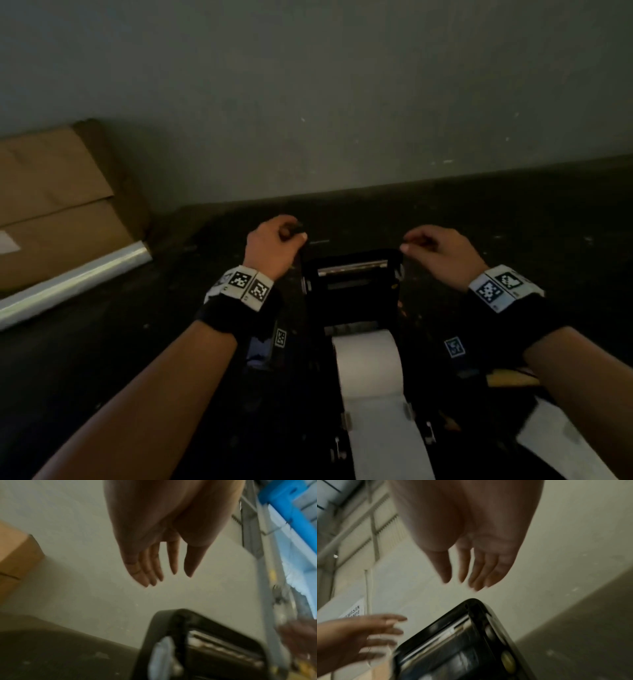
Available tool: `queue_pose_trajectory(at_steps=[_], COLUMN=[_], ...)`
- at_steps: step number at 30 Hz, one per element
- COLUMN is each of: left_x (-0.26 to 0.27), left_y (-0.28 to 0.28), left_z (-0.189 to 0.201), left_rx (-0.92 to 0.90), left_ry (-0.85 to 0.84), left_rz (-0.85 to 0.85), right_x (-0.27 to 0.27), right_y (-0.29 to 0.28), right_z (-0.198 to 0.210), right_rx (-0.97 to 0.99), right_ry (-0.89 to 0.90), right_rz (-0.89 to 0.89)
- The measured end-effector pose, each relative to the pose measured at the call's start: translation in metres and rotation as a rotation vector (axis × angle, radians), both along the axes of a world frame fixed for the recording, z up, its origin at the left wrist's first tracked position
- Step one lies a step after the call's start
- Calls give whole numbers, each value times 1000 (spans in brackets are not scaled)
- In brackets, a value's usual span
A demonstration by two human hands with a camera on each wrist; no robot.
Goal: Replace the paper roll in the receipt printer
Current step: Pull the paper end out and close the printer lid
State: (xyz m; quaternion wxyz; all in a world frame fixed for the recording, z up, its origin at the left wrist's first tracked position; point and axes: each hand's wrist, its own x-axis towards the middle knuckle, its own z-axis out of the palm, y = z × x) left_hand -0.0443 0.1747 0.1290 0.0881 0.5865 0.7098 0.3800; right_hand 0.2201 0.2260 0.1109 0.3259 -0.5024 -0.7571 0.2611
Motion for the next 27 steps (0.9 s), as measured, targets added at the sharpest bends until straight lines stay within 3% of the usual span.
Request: queue_pose_trajectory(at_steps=[3,6,9,12,18,22,27], left_x=[0,-3,-2,-1,2,4,9], left_y=[15,31,32,27,-12,-53,-94], left_z=[-5,-15,-21,-24,-16,-19,-43], left_rx=[-208,-387,-449,-453,-436,-459,-592], left_ry=[4,-171,-249,-245,-171,-222,-207], left_rz=[14,15,-31,-83,-183,-288,-378], right_x=[-21,-33,-37,-37,-24,-2,12], right_y=[25,43,46,39,-6,-52,-107], right_z=[4,-5,-16,-21,-20,-25,-35], right_rx=[-12,-136,-225,-259,-267,-324,-452], right_ry=[45,-54,-142,-90,65,134,93], right_rz=[-56,-54,-35,-37,-64,-34,-9])
